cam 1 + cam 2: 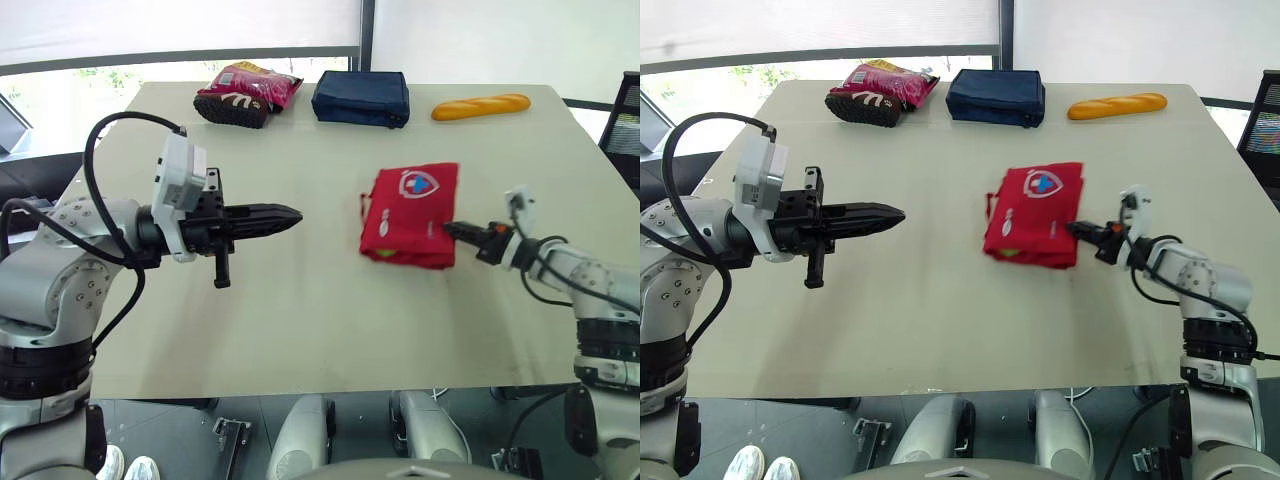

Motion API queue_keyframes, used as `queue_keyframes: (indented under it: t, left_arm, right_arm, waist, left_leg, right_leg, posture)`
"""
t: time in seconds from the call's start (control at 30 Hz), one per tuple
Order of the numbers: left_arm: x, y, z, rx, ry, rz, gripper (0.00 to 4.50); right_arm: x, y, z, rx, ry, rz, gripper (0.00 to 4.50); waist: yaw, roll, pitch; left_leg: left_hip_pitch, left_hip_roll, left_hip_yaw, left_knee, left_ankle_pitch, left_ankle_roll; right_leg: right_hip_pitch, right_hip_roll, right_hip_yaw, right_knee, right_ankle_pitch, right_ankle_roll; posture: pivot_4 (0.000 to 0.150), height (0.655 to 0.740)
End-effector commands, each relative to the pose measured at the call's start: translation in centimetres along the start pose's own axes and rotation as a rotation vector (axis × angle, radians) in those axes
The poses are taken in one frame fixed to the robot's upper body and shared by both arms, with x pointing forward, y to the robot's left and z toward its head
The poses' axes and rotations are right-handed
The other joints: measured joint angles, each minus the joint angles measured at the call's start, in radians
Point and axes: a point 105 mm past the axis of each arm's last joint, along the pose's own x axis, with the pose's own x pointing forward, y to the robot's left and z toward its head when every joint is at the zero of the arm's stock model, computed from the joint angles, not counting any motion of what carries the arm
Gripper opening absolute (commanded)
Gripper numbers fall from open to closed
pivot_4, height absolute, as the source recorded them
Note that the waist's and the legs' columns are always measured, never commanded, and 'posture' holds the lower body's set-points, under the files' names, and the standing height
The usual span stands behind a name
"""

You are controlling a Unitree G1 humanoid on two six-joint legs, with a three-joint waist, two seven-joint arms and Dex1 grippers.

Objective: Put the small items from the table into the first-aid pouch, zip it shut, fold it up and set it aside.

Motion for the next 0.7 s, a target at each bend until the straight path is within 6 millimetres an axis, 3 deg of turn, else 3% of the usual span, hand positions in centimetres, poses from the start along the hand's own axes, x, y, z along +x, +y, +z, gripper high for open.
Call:
queue_keyframes:
  t: [0.03,0.07,0.1,0.17,0.27,0.33,0.37,0.53,0.7]
  left_arm:
    - [0.3,0.0,1.4,0.056,-0.035,-0.006,0.82]
    - [0.4,0.1,1.5,0.06,-0.042,-0.009,1.03]
    - [0.6,0.1,1.7,0.067,-0.052,-0.013,1.61]
    - [0.9,0.1,2.2,0.079,-0.073,-0.024,2.02]
    - [1.0,0.2,2.6,0.086,-0.093,-0.03,3.16]
    - [1.0,0.4,2.8,0.091,-0.107,-0.023,4.16]
    - [0.9,0.5,2.9,0.092,-0.114,-0.019,4.44]
    - [1.0,0.8,2.5,0.089,-0.121,-0.016,4.44]
    - [0.9,0.7,2.1,0.086,-0.117,-0.013,4.44]
  right_arm:
    - [-1.8,-2.7,4.3,0.011,-0.214,-0.144,0.0]
    - [-2.0,-3.4,4.8,0.03,-0.255,-0.183,0.0]
    - [-2.2,-4.2,5.3,0.06,-0.305,-0.236,0.0]
    - [-2.6,-6.0,6.0,0.127,-0.395,-0.352,0.0]
    - [-3.6,-8.4,6.0,0.206,-0.497,-0.536,0.0]
    - [-4.2,-9.4,5.8,0.261,-0.57,-0.638,0.0]
    - [-4.5,-9.6,5.7,0.288,-0.603,-0.677,0.0]
    - [-2.9,-7.7,4.4,0.387,-0.677,-0.693,0.0]
    - [-1.9,-5.7,3.0,0.368,-0.618,-0.684,0.0]
  waist:
    - [-0.001,0.0,0.0]
    - [-0.001,0.0,0.0]
    - [-0.001,0.0,0.0]
    - [-0.006,0.0,0.0]
    - [-0.014,0.0,0.0]
    - [-0.016,0.0,0.0]
    - [-0.016,0.0,0.0]
    - [-0.022,0.0,0.0]
    - [-0.026,0.001,0.0]
  left_leg:
    - [0.0,0.0,0.0,0.0,0.0,0.0]
    - [0.0,0.0,0.0,-0.001,0.0,0.0]
    - [0.0,-0.001,0.0,-0.002,0.0,0.0]
    - [0.0,-0.004,0.003,-0.007,0.0,0.0]
    - [-0.001,-0.004,0.003,-0.009,0.0,0.0]
    - [-0.002,-0.005,0.003,-0.009,0.0,0.0]
    - [-0.003,-0.005,0.003,-0.009,0.0,0.0]
    - [-0.006,-0.006,0.002,-0.009,0.001,0.0]
    - [-0.009,-0.005,0.0,-0.009,0.001,-0.001]
  right_leg:
    - [0.0,0.0,0.0,0.0,0.0,0.0]
    - [-0.001,0.0,0.0,0.0,0.0,0.0]
    - [-0.001,0.0,0.0,0.0,0.0,0.001]
    - [-0.005,0.001,0.004,0.0,0.002,0.003]
    - [-0.006,0.001,0.005,0.0,0.004,0.0]
    - [-0.007,0.001,0.006,0.0,0.004,0.0]
    - [-0.008,0.0,0.005,0.0,0.005,0.0]
    - [-0.01,-0.001,0.005,0.0,0.005,0.0]
    - [-0.014,-0.001,0.003,0.001,0.005,-0.001]
  posture:
    - [0.15,0.7134]
    - [0.15,0.7134]
    - [0.15,0.7134]
    - [0.15,0.7134]
    - [0.15,0.7134]
    - [0.15,0.7134]
    - [0.15,0.7134]
    - [0.15,0.7134]
    - [0.15,0.7134]
